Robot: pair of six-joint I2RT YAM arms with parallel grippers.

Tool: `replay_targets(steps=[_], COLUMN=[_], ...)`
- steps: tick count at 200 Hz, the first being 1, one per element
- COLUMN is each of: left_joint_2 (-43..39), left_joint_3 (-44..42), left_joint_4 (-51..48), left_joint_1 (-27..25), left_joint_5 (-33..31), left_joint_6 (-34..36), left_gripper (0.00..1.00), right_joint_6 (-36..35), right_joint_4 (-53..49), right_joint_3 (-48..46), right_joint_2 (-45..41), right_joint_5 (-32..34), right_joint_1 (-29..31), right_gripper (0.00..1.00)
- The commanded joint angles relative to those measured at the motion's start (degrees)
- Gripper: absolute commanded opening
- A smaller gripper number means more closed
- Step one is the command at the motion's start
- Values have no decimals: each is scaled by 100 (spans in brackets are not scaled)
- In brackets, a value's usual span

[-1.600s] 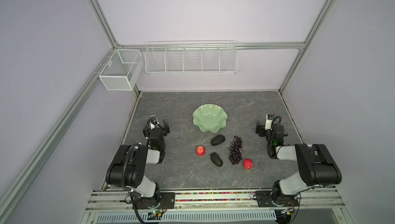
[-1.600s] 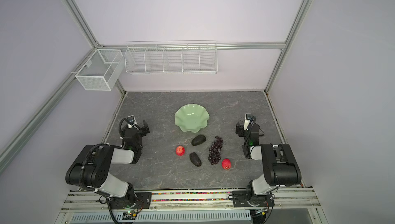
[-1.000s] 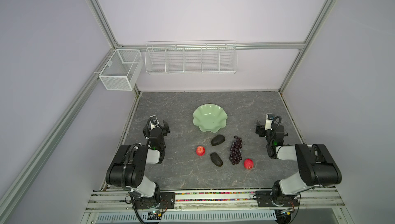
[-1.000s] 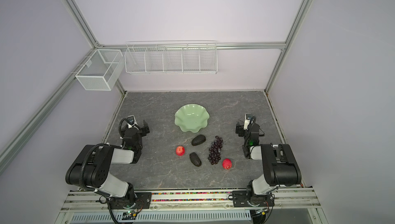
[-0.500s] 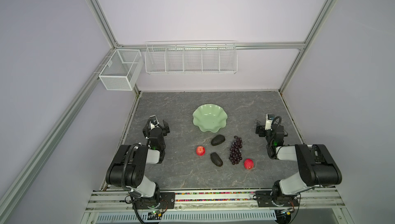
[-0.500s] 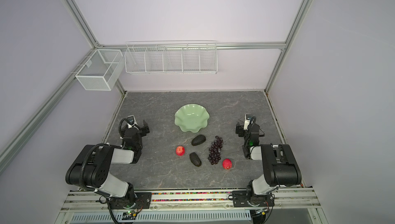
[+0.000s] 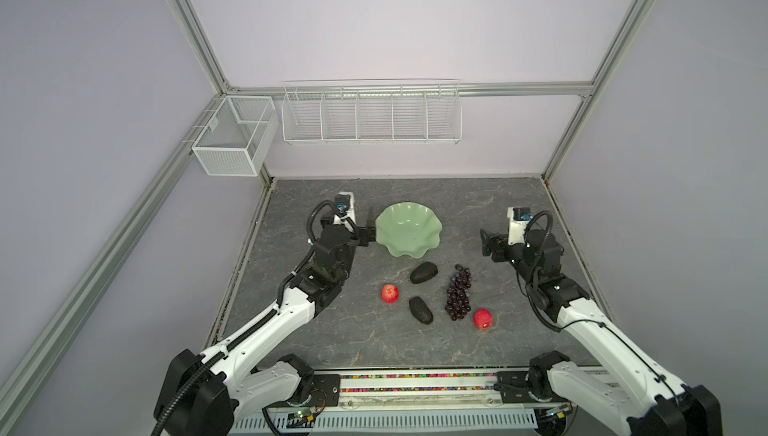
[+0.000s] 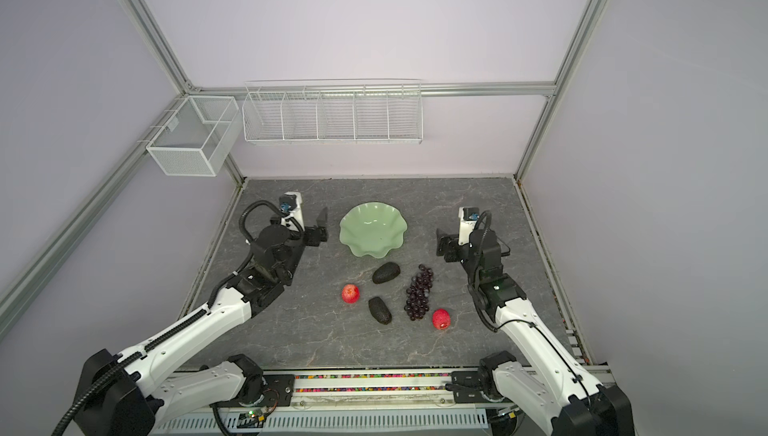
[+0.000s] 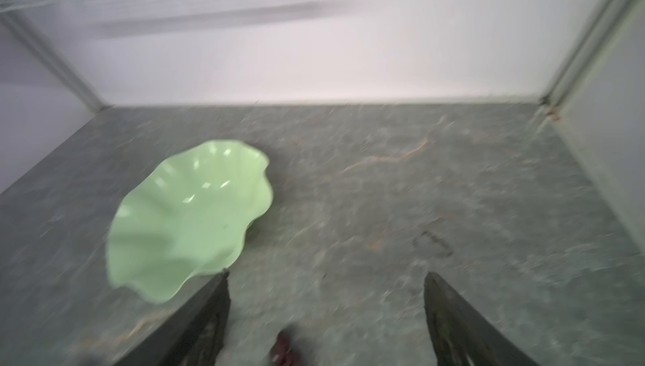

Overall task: Place and organize the fake fruits in the fruit bowl
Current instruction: 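Grasp the grapes with the left gripper while the right arm moves forward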

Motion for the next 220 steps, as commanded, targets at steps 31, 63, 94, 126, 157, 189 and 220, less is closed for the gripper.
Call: replay_targets(steps=[31, 63, 94, 126, 157, 189, 220], left_joint_2=[2057, 3063, 3979, 4498, 4855, 5118, 5394], left_joint_3=[1782, 2399, 3259, 3665, 3920, 4163, 4310], left_joint_4=[-3317, -3284, -4018, -4244, -4230, -4368, -4447], left_joint_1=[-1363, -1748, -1876, -1947, -1999, -2105, -2123], left_joint_5=[2199, 2683, 2728, 2814, 2881, 2885, 2930], left_joint_6=[-1475, -2031, -2061, -2097, -2200, -2168, -2213], left_gripper=[87, 87, 88, 89, 86, 84, 82], right_joint_6=[1638, 1526, 1467, 1432, 1408, 1382, 1370], right_joint_4=[-2396, -3217, -3342, -3330, -3298, -3277, -3245], right_joint_3=[-942, -1031, -1041, -1061, -1126, -1155, -1188], right_joint_2=[-1872, -2792, -3108, -3296, -3379, -3435, -3471], right_joint_5=[-826, -1206, -1500, -1589, -1540, -1530, -1483], right_joint_1=[652, 679, 687, 685, 683, 689, 681], right_gripper=[88, 88, 88, 88, 88, 88, 88])
